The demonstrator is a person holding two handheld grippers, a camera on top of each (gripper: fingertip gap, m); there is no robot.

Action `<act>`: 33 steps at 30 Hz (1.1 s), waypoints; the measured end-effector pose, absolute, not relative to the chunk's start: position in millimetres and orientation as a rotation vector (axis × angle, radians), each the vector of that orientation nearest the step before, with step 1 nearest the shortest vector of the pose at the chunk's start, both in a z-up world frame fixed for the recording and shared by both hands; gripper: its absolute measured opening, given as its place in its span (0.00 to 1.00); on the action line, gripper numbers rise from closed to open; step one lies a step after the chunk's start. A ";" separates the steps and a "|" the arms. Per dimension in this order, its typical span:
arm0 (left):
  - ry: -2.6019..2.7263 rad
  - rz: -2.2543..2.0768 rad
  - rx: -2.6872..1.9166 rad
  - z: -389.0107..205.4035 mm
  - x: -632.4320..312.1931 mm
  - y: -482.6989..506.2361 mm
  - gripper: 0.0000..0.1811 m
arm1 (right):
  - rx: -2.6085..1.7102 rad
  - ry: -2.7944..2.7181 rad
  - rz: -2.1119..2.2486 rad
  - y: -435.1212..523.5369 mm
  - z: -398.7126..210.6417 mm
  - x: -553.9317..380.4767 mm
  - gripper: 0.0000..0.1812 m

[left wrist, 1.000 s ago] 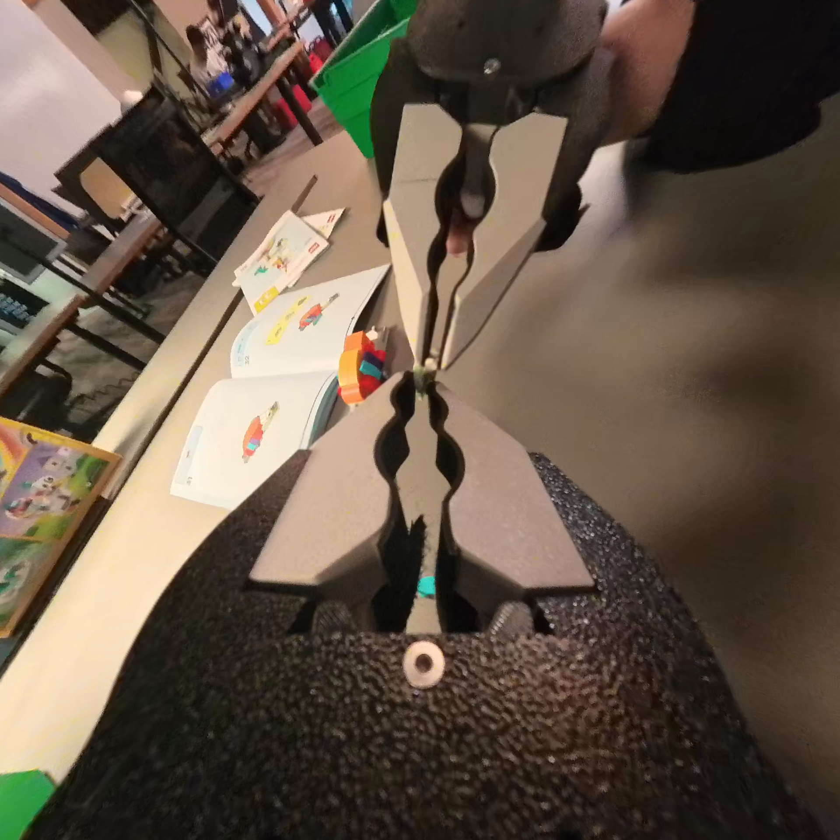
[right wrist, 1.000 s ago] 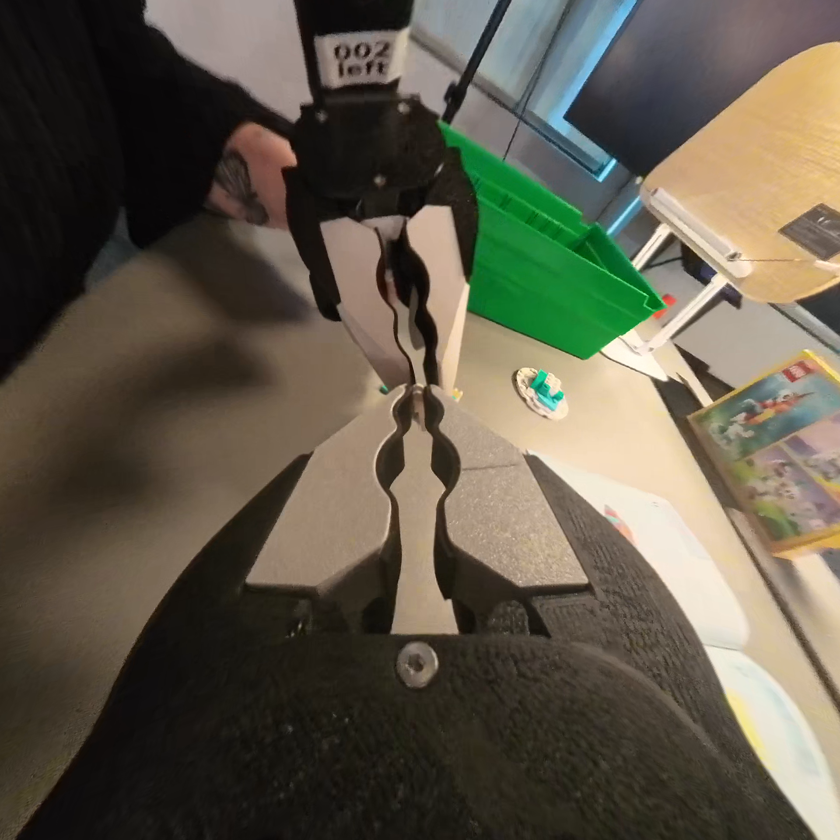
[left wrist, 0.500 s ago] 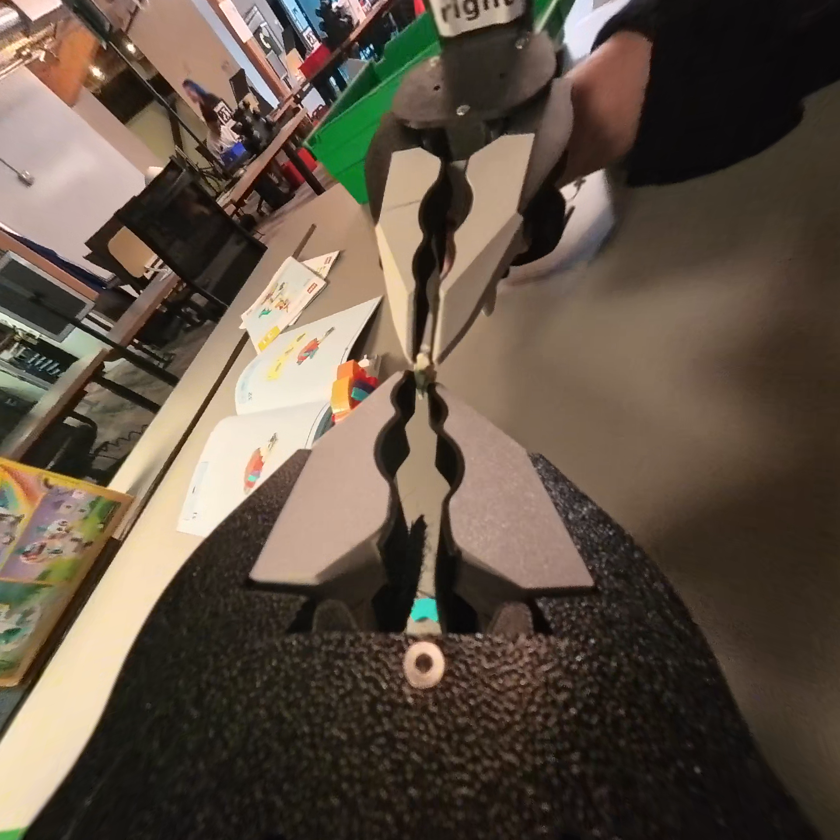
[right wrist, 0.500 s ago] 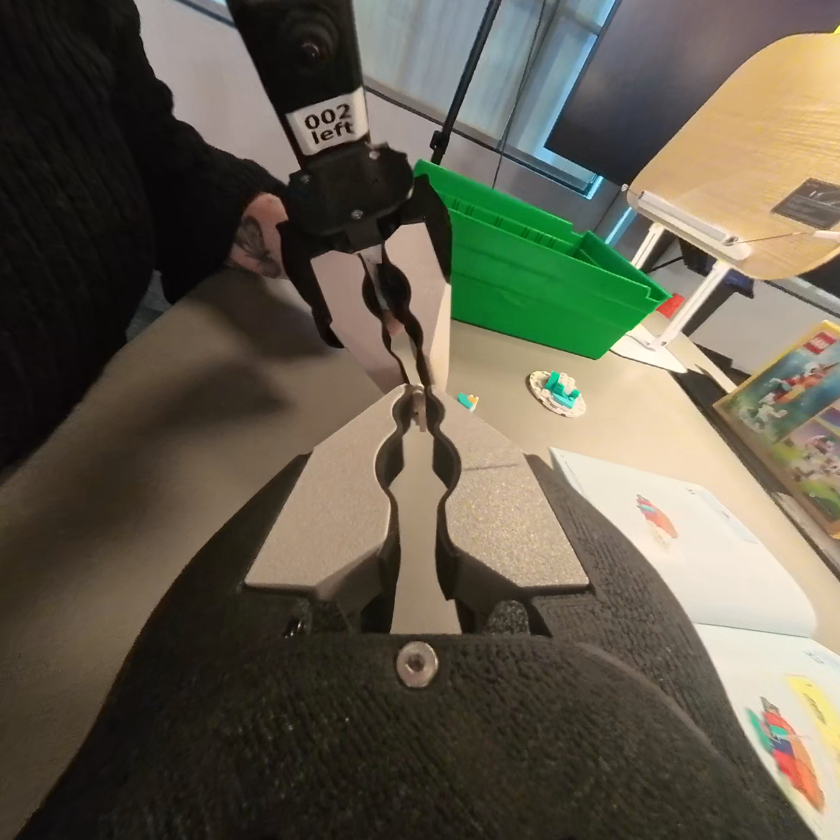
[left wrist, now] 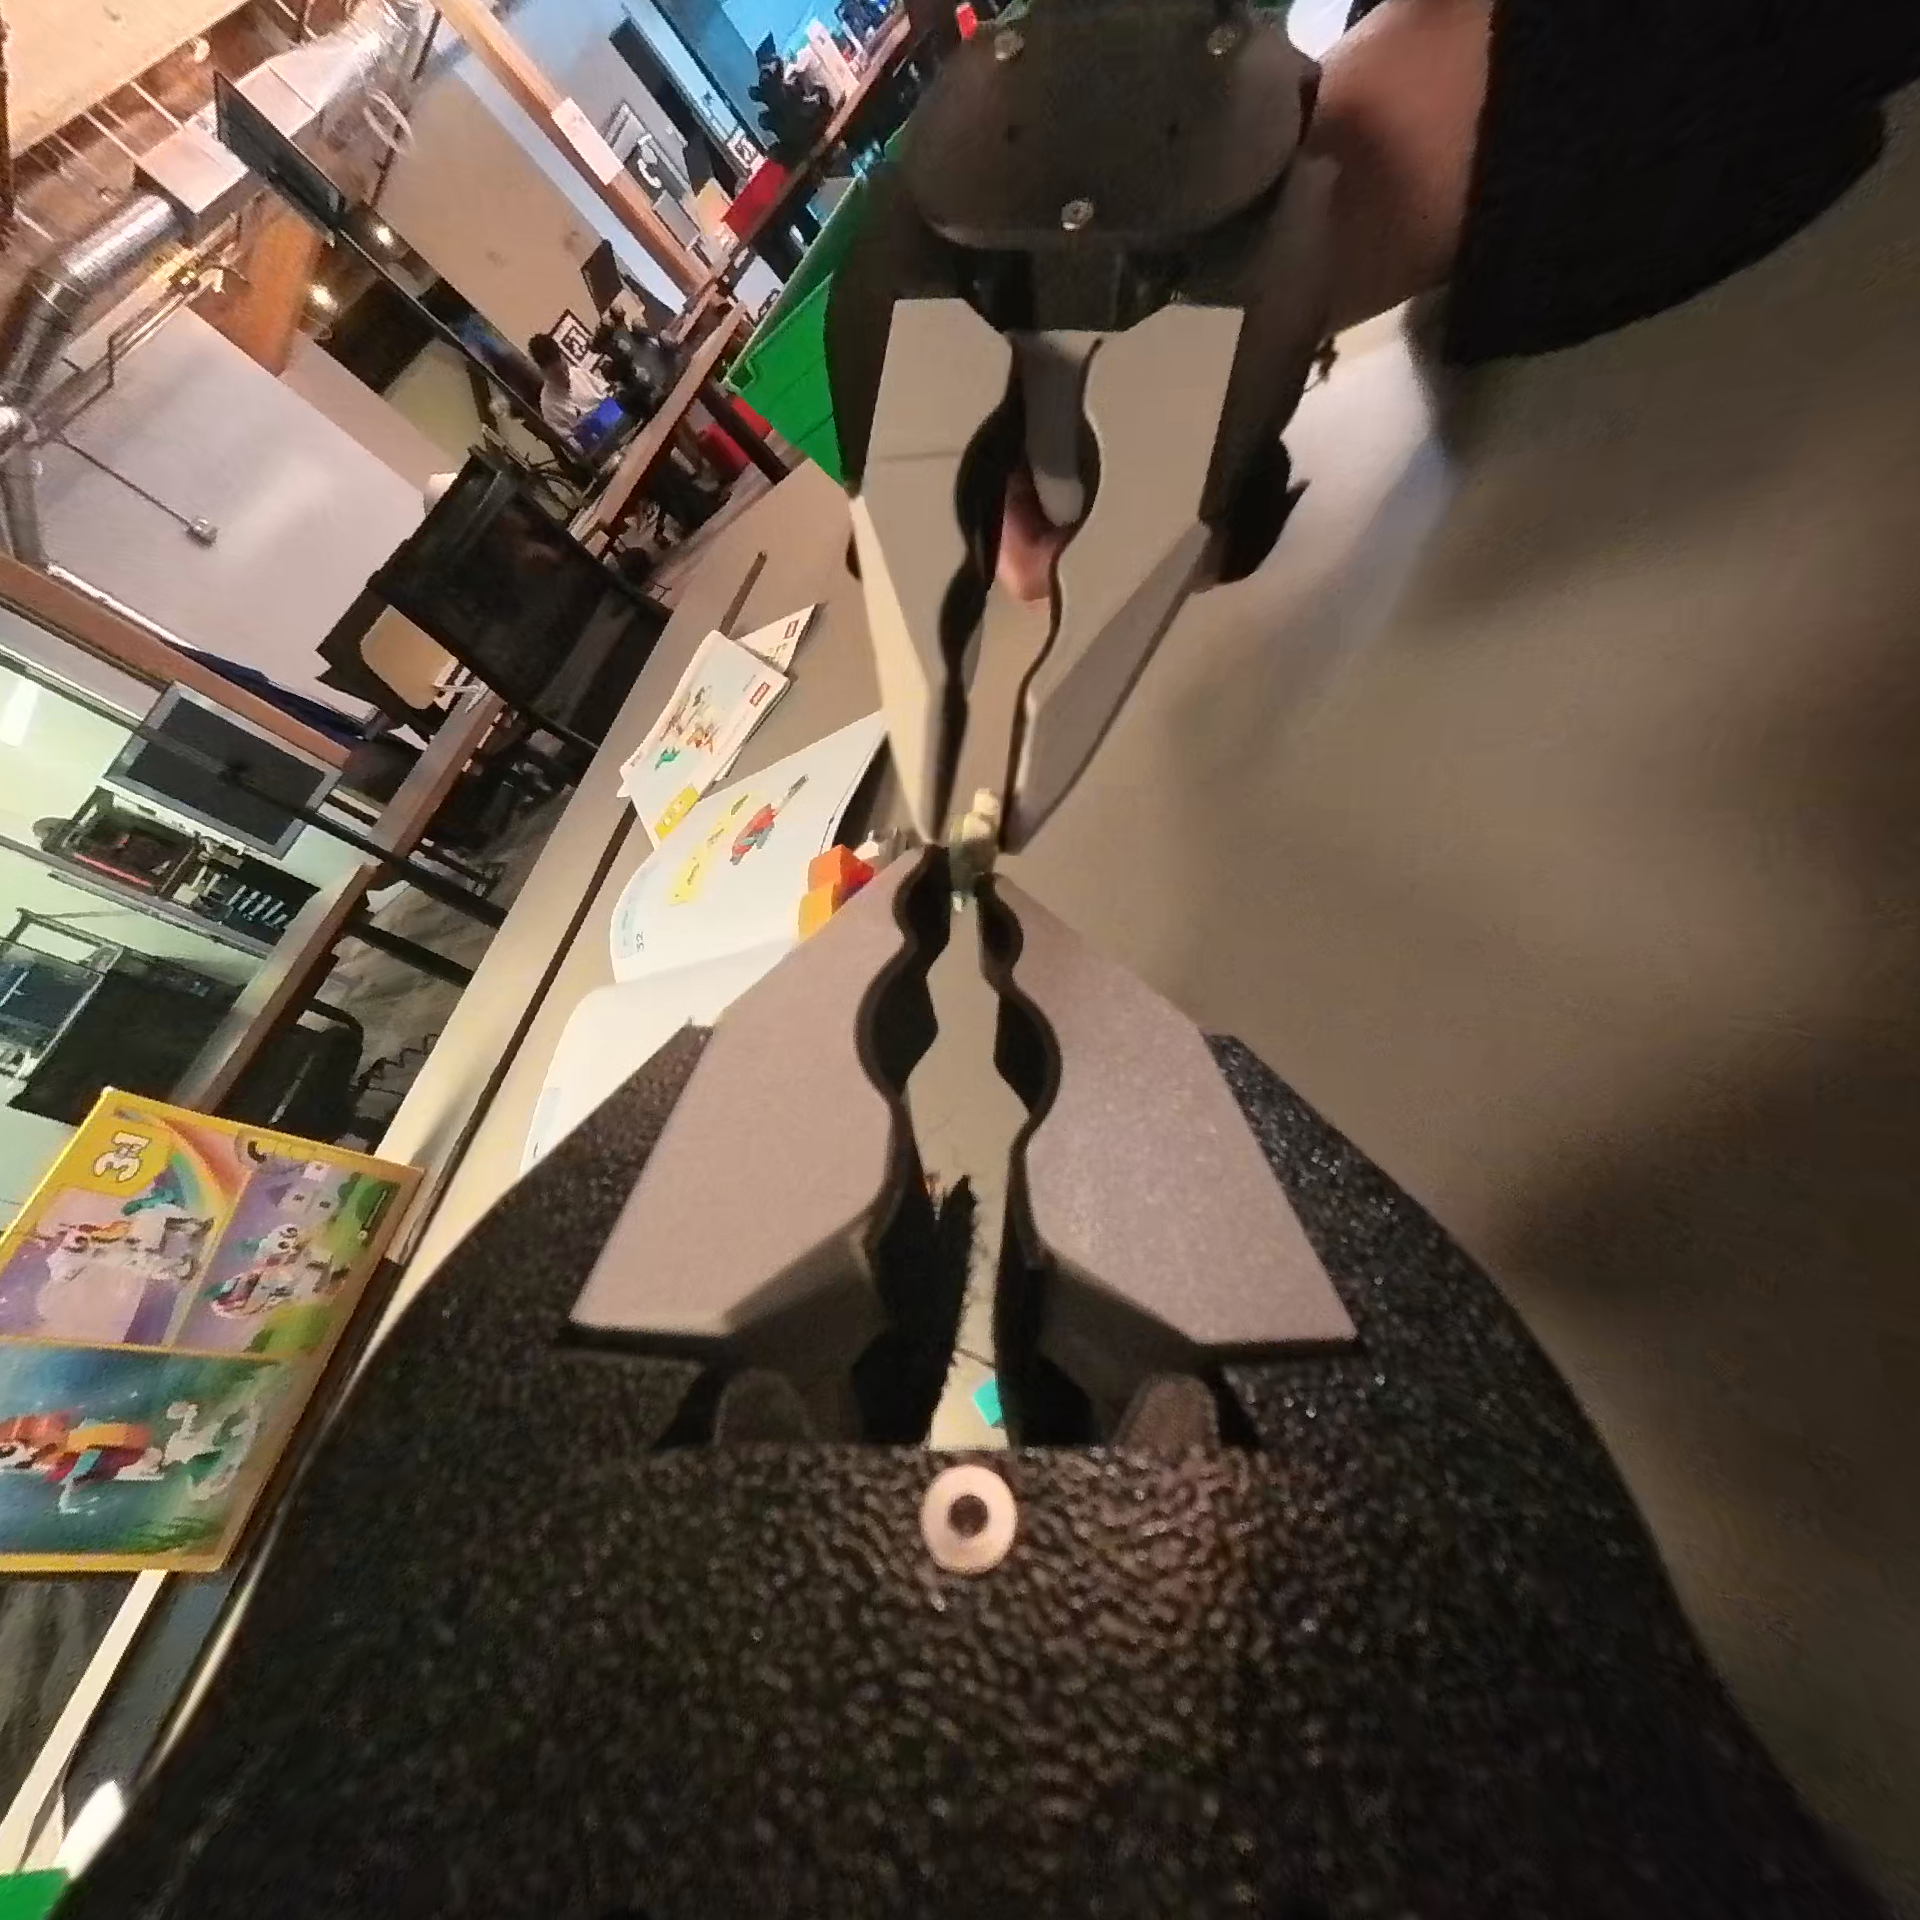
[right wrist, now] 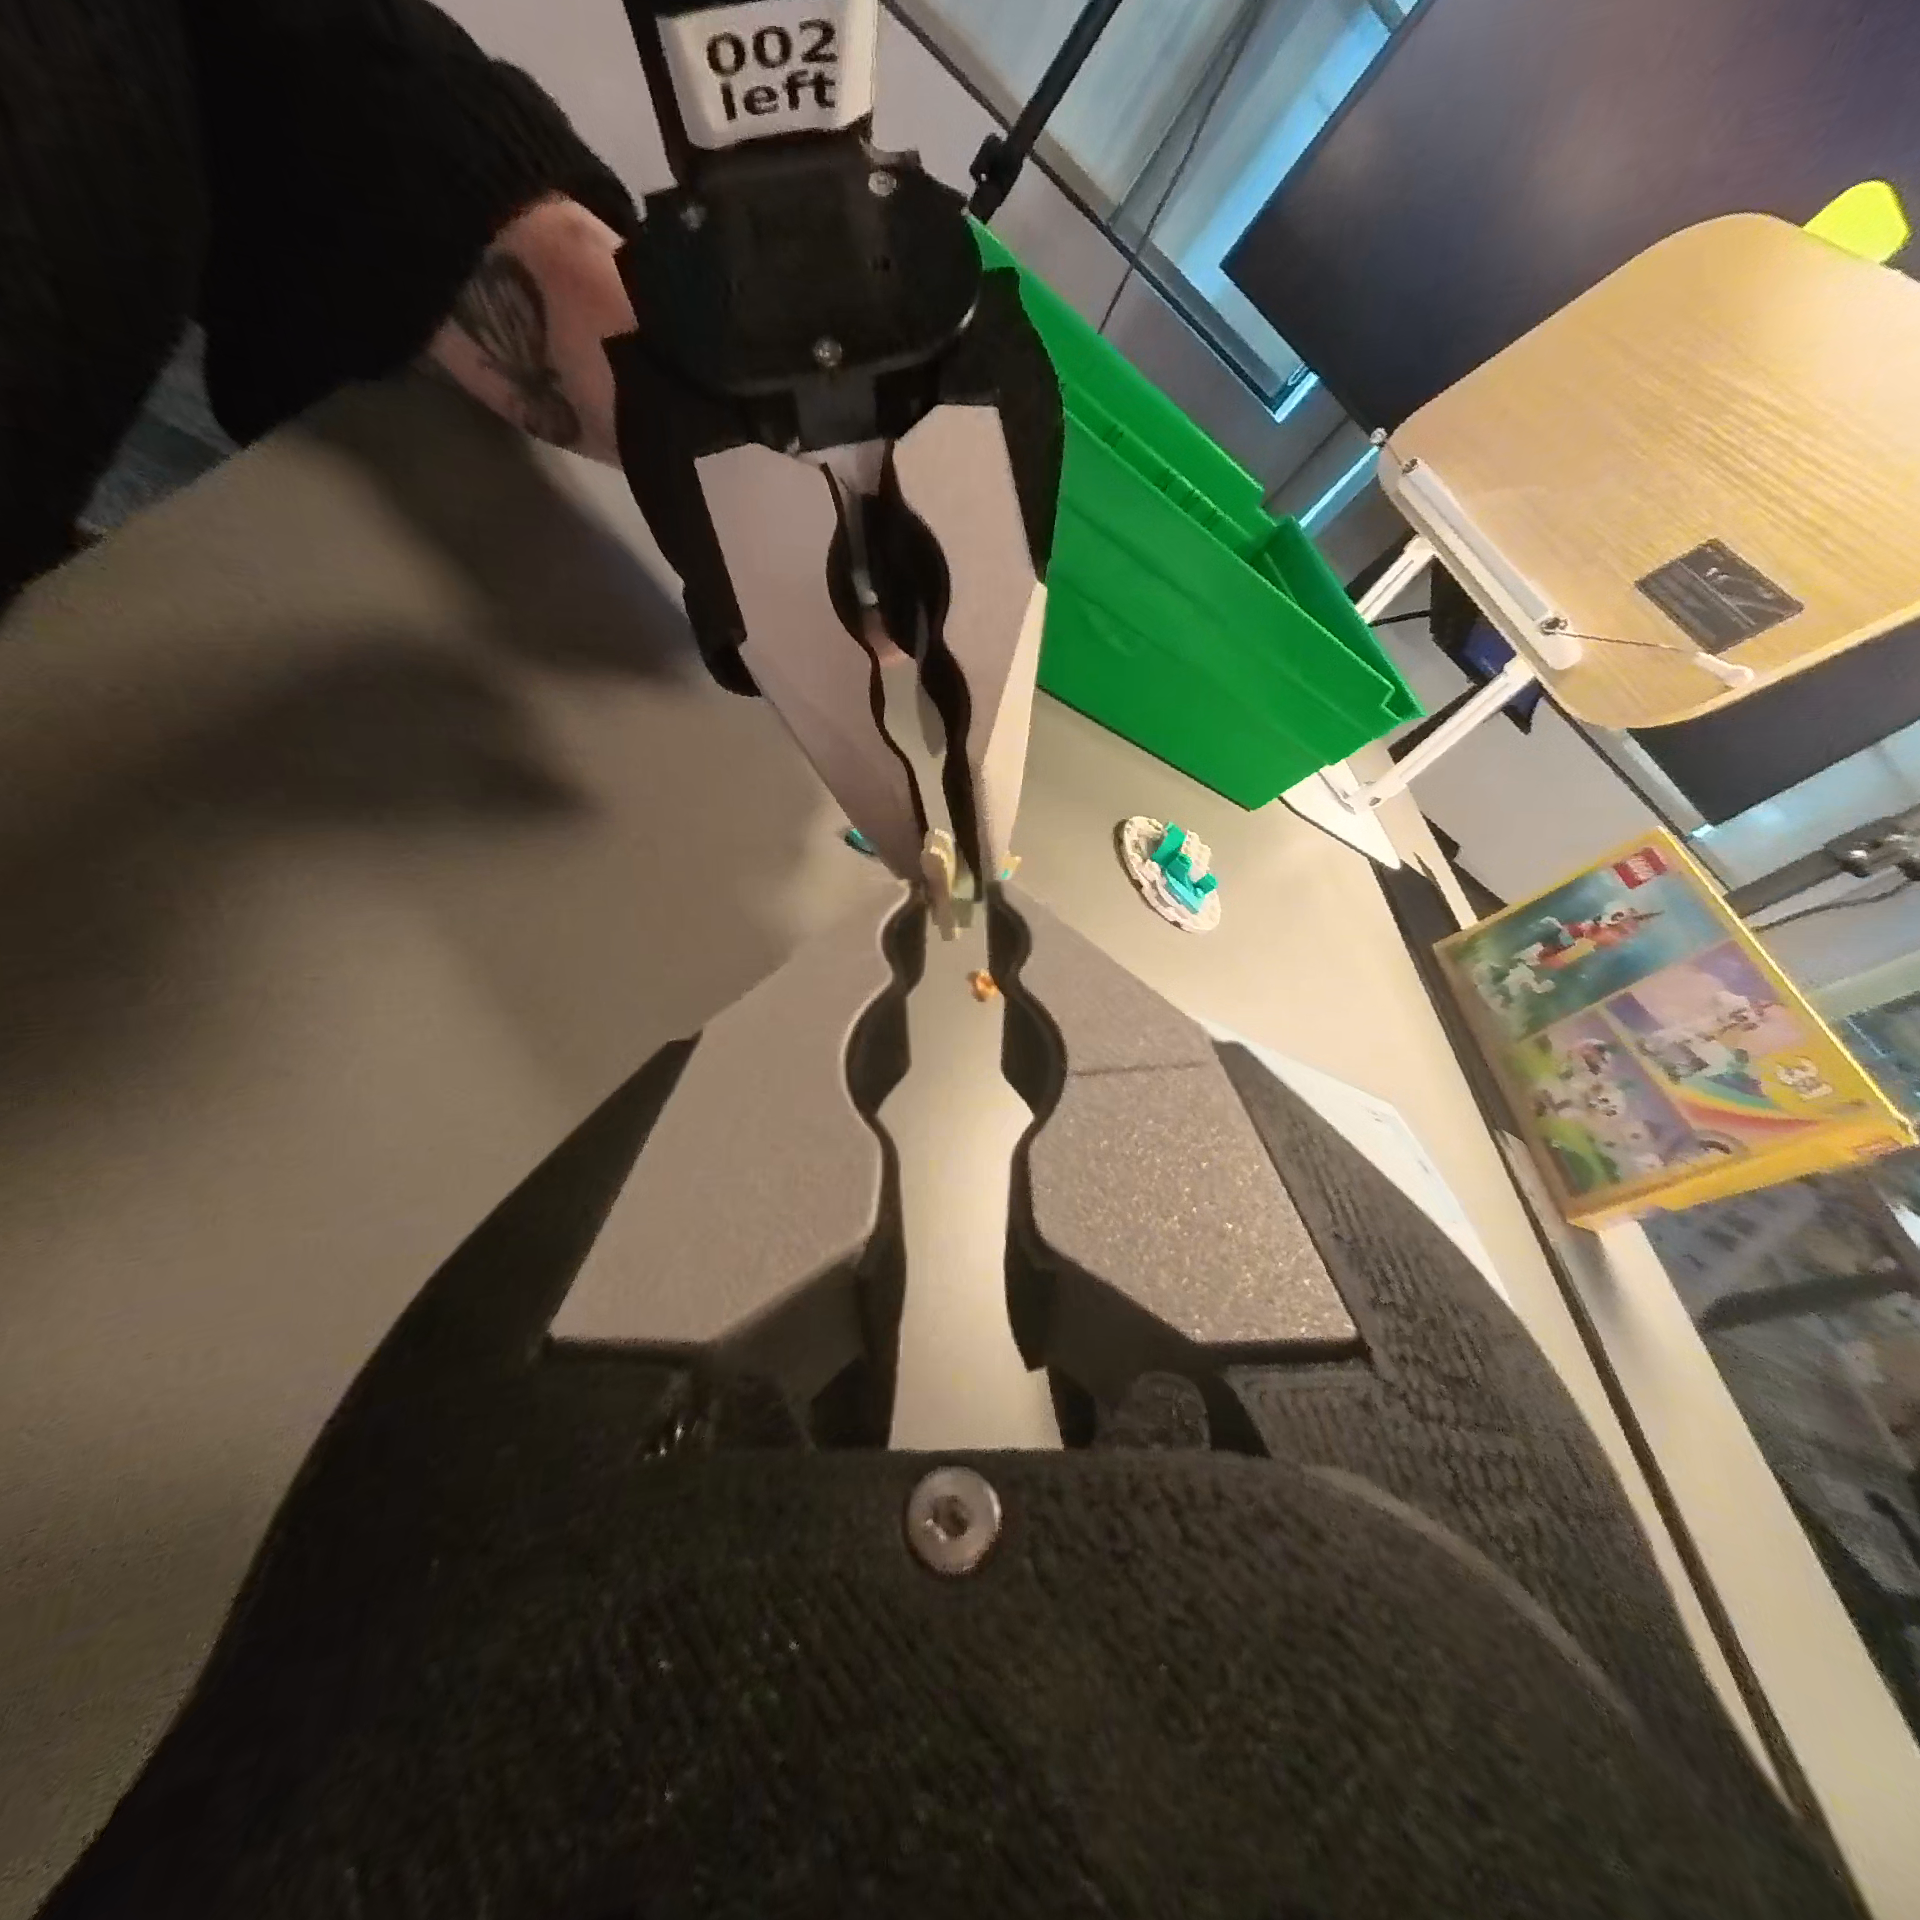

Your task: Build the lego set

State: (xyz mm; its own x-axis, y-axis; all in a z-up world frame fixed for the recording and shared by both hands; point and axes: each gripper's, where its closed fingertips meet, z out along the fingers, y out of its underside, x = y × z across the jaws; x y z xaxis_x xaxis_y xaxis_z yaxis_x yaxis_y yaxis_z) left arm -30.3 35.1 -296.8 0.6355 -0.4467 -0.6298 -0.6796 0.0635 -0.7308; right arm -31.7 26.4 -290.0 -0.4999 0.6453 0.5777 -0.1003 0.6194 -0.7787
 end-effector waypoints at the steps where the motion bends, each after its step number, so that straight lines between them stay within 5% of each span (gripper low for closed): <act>1: 0.969 0.230 -1.570 -297.0 -30.2 35.0 0.02 | -0.429 -1.893 0.973 25.9 -290.7 -31.3 0.04; 20: 0.771 0.218 -1.626 -299.4 -59.5 43.7 0.07 | -0.149 -1.751 0.558 38.4 -291.1 -38.1 0.03; 24: 0.801 0.257 -1.565 -293.6 -59.5 39.5 0.21 | -0.068 -1.661 0.413 48.1 -288.3 -40.2 0.03; 33: 0.827 0.398 -1.434 -277.2 -63.7 33.7 0.27 | 0.045 -1.560 0.279 47.8 -284.0 -42.4 0.04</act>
State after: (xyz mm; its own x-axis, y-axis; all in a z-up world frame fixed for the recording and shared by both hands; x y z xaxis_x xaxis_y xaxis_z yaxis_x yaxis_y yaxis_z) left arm -63.7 33.7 -277.2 0.6711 -0.2316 -0.7043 -0.6947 0.1353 -0.7064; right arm -42.4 47.8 -284.0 -0.0133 0.1476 0.9890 -0.2043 0.9678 -0.1472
